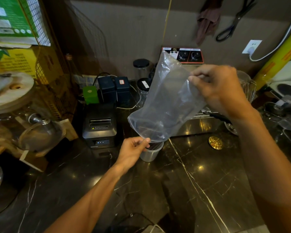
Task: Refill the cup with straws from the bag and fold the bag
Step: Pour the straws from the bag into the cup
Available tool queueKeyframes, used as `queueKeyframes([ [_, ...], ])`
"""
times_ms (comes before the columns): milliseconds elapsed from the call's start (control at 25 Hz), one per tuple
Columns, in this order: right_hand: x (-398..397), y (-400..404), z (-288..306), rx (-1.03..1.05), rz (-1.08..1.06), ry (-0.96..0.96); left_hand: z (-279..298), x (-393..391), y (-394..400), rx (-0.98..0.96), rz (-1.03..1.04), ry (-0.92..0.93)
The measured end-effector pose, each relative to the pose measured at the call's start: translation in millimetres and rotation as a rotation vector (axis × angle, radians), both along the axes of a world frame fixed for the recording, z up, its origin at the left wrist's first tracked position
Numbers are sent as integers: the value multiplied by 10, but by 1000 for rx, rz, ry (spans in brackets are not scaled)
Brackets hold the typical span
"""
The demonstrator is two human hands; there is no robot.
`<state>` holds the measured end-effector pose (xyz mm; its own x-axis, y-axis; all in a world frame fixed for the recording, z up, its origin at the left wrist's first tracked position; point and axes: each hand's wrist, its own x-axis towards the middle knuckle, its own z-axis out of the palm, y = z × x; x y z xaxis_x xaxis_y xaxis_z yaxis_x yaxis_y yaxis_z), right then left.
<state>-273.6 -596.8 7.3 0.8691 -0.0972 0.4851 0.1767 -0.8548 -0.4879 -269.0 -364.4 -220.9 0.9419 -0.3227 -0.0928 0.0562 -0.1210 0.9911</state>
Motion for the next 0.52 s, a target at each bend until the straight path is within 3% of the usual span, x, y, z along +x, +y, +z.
queueKeyframes([
  [520, 52, 216, 320, -166, 33, -33, 113, 29, 68, -30, 30, -23],
])
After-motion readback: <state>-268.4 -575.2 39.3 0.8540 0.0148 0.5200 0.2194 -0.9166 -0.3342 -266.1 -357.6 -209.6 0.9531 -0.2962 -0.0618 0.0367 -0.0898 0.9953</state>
